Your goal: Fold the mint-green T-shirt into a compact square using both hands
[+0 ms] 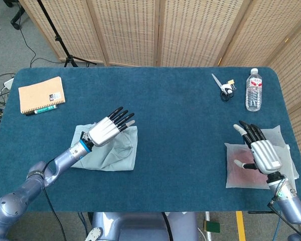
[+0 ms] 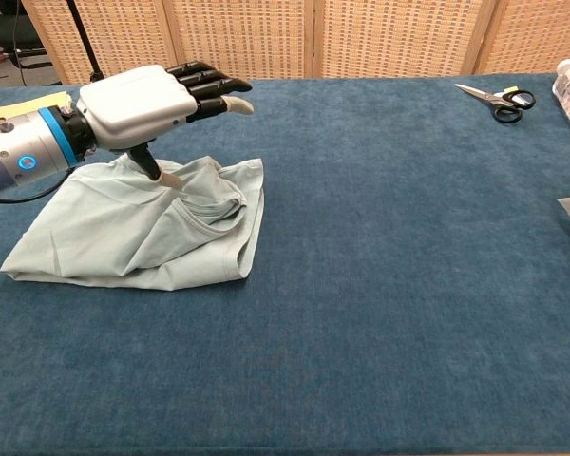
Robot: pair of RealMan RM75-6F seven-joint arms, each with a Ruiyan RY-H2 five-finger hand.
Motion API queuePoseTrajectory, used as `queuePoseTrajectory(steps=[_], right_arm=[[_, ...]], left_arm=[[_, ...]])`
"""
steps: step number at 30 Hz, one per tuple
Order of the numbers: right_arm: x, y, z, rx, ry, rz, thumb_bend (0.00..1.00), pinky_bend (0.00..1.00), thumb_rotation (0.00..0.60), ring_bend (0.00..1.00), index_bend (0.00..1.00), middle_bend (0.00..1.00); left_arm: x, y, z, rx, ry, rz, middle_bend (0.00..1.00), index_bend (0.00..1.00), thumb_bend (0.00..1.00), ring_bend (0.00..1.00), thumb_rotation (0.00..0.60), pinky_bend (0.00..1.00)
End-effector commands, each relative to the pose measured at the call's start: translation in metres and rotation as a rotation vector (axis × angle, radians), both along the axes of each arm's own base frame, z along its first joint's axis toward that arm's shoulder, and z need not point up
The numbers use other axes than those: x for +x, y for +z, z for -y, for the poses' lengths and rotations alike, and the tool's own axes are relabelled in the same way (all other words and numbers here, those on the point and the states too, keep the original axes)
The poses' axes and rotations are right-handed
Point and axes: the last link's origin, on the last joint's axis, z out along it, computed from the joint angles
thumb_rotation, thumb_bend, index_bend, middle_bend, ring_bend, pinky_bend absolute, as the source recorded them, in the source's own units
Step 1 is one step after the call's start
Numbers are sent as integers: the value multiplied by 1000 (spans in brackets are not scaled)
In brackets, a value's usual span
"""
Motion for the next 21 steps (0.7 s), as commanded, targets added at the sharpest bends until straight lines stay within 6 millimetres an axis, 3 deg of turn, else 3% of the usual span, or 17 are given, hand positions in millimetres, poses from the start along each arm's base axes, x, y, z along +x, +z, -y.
queuePoseTrajectory(steps=[1, 6, 12, 21], right_arm=[[0, 0, 0, 0, 1, 0, 2, 0, 600, 0, 0, 0], [2, 0, -2, 1, 7, 0, 2, 0, 600, 0, 0, 0], [2, 1, -2, -2, 7, 4, 2, 0, 600, 0, 0, 0], [2, 2, -2, -1, 9, 6, 2, 0, 600, 0, 0, 0]], left_arm=[[-5, 2, 7, -14, 1, 14, 0, 0, 0, 0, 600, 0], [-11, -1, 21, -64, 5, 39, 0, 0, 0, 0, 600, 0], [-15, -1, 25, -64, 3, 28, 0, 0, 0, 0, 600, 0], [-8, -12, 35, -100, 4, 57, 0, 0, 0, 0, 600, 0]])
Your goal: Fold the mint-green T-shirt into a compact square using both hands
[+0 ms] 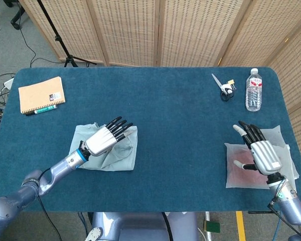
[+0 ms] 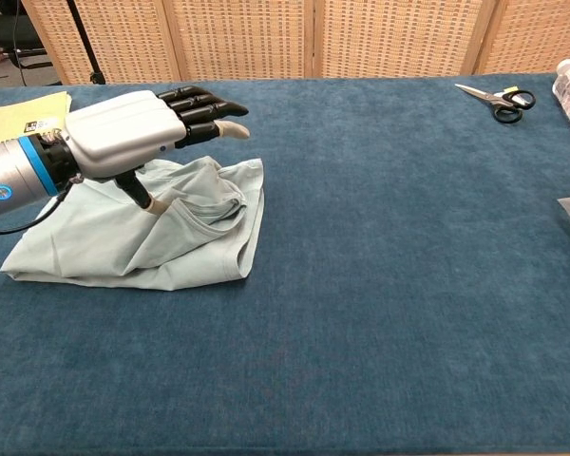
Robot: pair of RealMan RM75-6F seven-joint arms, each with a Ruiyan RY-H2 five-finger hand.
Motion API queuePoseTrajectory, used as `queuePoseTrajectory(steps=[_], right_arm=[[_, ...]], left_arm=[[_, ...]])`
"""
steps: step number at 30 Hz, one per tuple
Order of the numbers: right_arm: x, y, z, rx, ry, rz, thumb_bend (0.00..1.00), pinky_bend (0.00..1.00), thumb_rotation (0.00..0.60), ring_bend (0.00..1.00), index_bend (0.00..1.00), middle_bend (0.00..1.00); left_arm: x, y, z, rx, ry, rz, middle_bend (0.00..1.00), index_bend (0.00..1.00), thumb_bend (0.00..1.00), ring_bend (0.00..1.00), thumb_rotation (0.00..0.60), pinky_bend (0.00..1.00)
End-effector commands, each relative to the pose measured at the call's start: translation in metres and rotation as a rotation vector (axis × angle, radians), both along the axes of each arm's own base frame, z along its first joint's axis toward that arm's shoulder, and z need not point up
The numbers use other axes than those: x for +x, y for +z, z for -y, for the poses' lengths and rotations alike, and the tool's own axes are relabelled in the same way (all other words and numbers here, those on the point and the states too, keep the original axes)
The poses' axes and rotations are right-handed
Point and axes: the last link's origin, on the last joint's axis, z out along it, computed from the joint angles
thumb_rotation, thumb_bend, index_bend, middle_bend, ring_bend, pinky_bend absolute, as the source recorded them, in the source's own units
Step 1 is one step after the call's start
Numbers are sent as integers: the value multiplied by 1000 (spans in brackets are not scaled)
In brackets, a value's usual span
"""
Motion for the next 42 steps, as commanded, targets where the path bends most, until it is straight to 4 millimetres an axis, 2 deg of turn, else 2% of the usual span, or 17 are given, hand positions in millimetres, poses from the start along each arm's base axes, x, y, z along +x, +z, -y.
queuePoseTrajectory(steps=[1, 22, 30, 42], right_arm=[[0, 1, 0, -2, 0, 2, 2, 0, 600, 0, 0, 0], [0, 2, -1, -1, 4, 5, 2, 0, 600, 0, 0, 0], [1, 2, -2, -1, 5, 7, 2, 0, 600, 0, 0, 0], [1, 3, -2, -1, 5, 10, 2, 0, 600, 0, 0, 0]], left_arm=[[3, -5, 6, -28, -2, 23, 0, 0, 0, 0, 600, 0], [17, -17, 37, -118, -70, 61, 0, 0, 0, 0, 600, 0], [26, -24, 47, -112, -152, 37, 0, 0, 0, 0, 600, 0], [29, -35, 43, -83, -132, 12, 0, 0, 0, 0, 600, 0]])
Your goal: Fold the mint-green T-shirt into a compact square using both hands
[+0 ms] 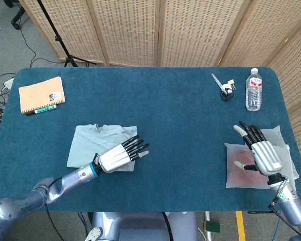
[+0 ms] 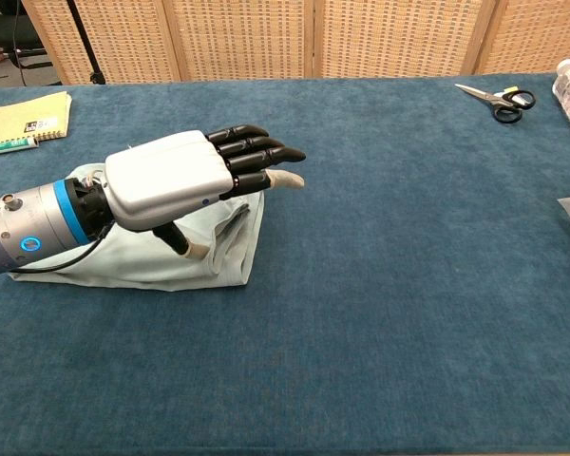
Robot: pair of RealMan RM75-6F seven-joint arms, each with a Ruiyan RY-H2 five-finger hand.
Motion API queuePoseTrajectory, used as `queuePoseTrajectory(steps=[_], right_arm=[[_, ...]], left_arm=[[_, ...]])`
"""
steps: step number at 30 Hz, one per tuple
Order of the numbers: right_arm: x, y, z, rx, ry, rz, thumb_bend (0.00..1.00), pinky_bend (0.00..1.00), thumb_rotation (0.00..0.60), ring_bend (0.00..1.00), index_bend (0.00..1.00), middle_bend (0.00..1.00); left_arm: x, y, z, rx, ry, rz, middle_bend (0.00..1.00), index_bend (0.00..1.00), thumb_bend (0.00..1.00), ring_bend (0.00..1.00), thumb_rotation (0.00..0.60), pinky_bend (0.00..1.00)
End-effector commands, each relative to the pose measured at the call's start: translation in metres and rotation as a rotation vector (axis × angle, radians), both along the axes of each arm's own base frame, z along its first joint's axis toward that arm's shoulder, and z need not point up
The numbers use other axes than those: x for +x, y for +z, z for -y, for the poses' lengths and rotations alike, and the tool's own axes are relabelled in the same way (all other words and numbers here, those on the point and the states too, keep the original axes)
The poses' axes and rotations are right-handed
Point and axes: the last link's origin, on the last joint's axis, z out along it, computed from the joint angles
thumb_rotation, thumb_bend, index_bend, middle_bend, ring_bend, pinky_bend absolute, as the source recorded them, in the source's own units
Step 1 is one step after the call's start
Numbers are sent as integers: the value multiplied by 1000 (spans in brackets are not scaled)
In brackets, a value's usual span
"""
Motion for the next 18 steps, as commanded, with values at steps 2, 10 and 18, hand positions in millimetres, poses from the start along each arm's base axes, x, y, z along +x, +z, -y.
queuePoseTrajectory(steps=[2, 10, 18], right_arm=[[0, 1, 0, -1, -1, 2, 2, 0, 600, 0, 0, 0], [1, 0, -1, 2, 3, 1, 2, 0, 600, 0, 0, 0], [1, -1, -1, 5, 3, -3, 2, 0, 600, 0, 0, 0]], left_arm=[[-1, -1, 1, -24, 20, 16, 0, 0, 0, 0, 600, 0], [-7, 12, -4, -14, 51, 68, 0, 0, 0, 0, 600, 0], [-14, 19, -5, -24, 103, 107, 0, 0, 0, 0, 600, 0]])
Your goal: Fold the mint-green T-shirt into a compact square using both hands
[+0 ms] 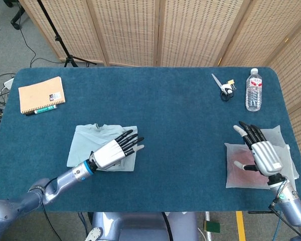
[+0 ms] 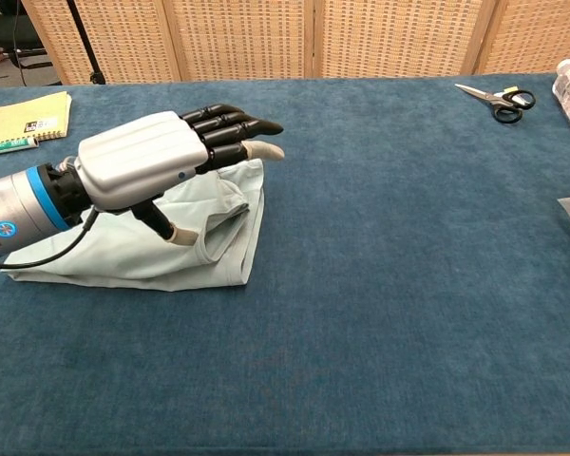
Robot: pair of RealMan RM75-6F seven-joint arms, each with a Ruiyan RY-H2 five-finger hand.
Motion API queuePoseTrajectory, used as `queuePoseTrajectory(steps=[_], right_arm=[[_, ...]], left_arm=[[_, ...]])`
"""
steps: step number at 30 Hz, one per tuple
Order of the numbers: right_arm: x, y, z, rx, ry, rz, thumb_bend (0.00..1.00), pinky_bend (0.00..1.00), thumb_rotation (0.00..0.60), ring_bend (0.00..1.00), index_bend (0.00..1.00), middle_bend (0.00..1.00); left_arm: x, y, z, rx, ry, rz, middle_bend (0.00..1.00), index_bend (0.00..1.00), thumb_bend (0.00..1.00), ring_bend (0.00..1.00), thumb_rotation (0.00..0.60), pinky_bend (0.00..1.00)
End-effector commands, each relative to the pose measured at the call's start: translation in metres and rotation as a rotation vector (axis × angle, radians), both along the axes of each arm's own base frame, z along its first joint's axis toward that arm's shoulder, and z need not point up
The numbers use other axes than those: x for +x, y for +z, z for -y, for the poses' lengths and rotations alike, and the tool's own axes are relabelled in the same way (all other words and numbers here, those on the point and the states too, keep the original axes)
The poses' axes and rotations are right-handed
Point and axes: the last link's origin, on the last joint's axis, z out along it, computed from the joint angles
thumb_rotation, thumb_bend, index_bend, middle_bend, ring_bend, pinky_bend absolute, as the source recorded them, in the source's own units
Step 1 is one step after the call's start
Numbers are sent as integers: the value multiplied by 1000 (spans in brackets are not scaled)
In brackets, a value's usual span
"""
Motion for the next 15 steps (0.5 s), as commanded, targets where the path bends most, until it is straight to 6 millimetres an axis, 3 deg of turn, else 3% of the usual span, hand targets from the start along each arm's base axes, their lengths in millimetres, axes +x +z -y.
queuePoseTrajectory(steps=[1, 15], right_arm=[[0, -1, 0, 2, 0, -1, 2, 0, 600, 0, 0, 0], [0, -2, 1, 6, -5, -4, 15, 0, 600, 0, 0, 0]], left_arm=[[-3, 1, 0, -15, 31, 14, 0, 0, 0, 0, 600, 0], [-5, 10, -5, 5, 22, 25, 0, 0, 0, 0, 600, 0]])
